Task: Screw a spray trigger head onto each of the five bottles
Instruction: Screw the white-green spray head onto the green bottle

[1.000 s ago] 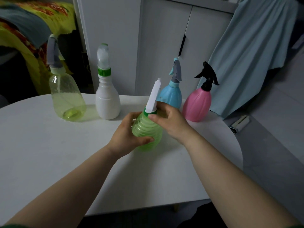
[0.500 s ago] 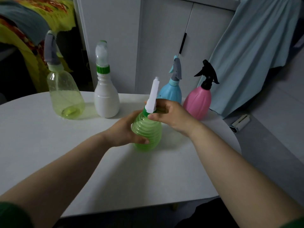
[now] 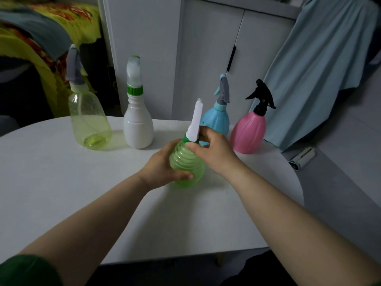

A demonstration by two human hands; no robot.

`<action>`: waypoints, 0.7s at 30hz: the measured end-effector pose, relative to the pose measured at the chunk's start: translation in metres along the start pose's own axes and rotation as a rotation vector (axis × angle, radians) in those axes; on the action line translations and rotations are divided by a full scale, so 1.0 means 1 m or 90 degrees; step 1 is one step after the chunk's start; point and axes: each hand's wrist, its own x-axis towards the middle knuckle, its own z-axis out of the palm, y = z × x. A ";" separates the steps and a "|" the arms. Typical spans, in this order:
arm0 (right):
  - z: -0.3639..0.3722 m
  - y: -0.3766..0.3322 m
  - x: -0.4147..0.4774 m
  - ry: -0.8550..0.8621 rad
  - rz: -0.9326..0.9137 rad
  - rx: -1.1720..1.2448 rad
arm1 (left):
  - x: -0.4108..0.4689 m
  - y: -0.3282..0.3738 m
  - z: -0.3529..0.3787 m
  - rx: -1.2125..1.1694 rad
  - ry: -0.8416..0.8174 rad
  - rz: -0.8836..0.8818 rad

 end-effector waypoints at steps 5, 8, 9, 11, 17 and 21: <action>-0.004 -0.001 0.006 0.052 0.018 -0.008 | -0.017 -0.013 -0.018 0.136 0.062 -0.018; -0.010 -0.004 0.023 0.089 0.025 0.006 | -0.033 -0.035 -0.031 0.311 0.118 -0.050; -0.011 -0.006 0.030 0.098 0.026 0.011 | -0.037 -0.043 -0.034 0.368 0.112 -0.081; -0.010 -0.008 0.046 0.108 0.028 0.011 | -0.041 -0.057 -0.036 0.441 0.088 -0.112; 0.008 -0.007 0.088 0.062 0.034 -0.056 | -0.037 -0.067 -0.030 0.476 0.098 -0.090; 0.017 0.000 0.104 0.056 0.050 -0.072 | -0.037 -0.070 -0.031 0.480 0.101 -0.086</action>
